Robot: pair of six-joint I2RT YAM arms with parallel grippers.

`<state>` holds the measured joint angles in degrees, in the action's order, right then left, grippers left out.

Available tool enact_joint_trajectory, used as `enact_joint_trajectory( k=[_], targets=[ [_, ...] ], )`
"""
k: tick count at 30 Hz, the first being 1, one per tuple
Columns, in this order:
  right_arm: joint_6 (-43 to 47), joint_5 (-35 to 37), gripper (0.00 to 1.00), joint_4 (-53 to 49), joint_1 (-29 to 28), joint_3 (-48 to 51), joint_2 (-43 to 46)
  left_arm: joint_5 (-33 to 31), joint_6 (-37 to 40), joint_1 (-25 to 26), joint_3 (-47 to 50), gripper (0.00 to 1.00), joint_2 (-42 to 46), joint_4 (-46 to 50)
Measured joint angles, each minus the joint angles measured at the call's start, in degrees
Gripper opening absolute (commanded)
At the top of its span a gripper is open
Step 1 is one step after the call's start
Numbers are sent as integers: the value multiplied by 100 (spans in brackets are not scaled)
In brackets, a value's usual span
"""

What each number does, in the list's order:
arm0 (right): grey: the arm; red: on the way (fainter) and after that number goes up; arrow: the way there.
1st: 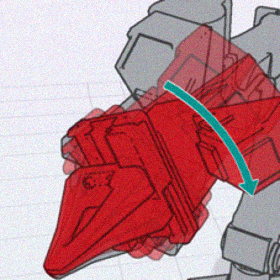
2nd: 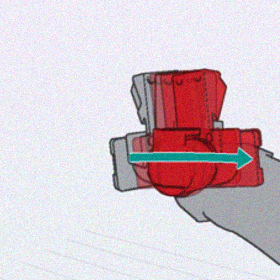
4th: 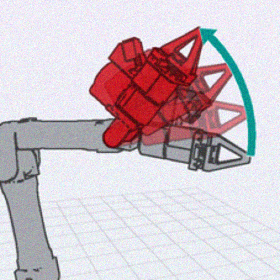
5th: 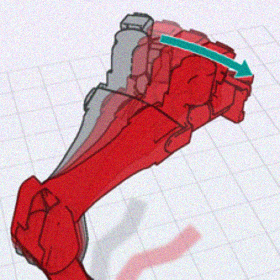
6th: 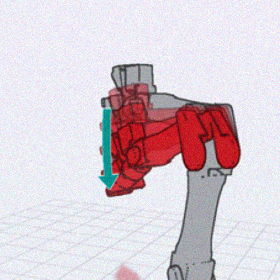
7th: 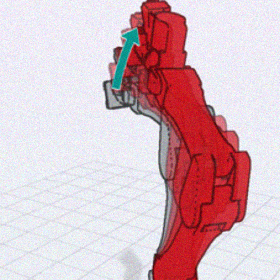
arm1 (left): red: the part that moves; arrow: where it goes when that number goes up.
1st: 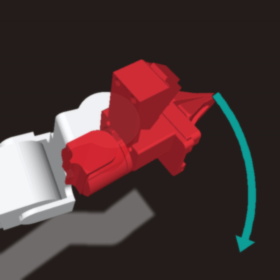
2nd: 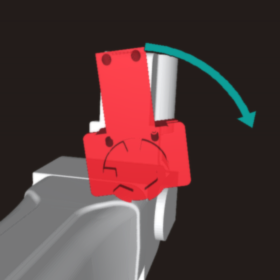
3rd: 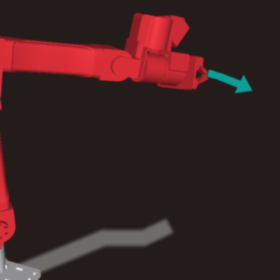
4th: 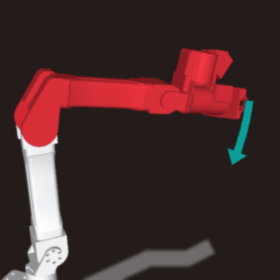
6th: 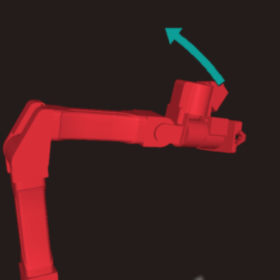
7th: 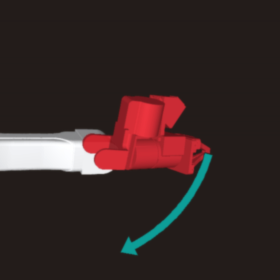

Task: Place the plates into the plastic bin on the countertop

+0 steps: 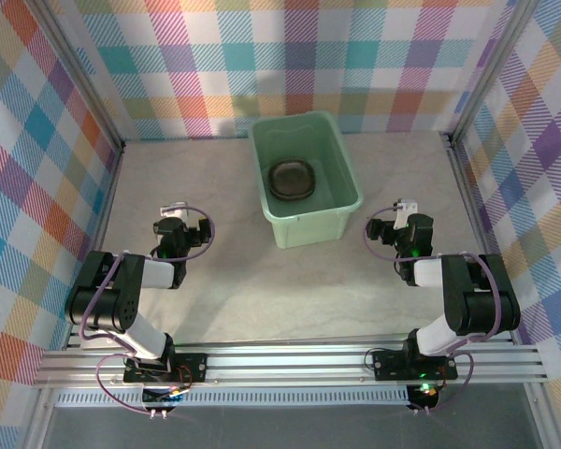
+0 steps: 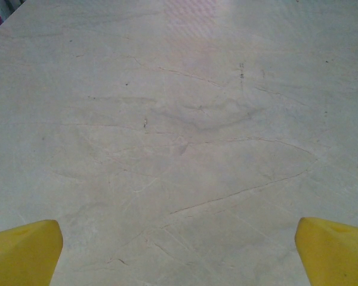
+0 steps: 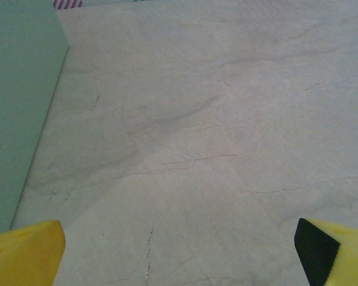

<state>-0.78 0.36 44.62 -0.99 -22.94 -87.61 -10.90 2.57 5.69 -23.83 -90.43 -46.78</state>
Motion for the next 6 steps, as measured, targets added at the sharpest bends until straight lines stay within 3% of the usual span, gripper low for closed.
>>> enact_joint_trajectory(
  k=[6],
  targets=[
    [0,-4,99,0,15,0,0,20,0,0,0,100,0,2]
  ],
)
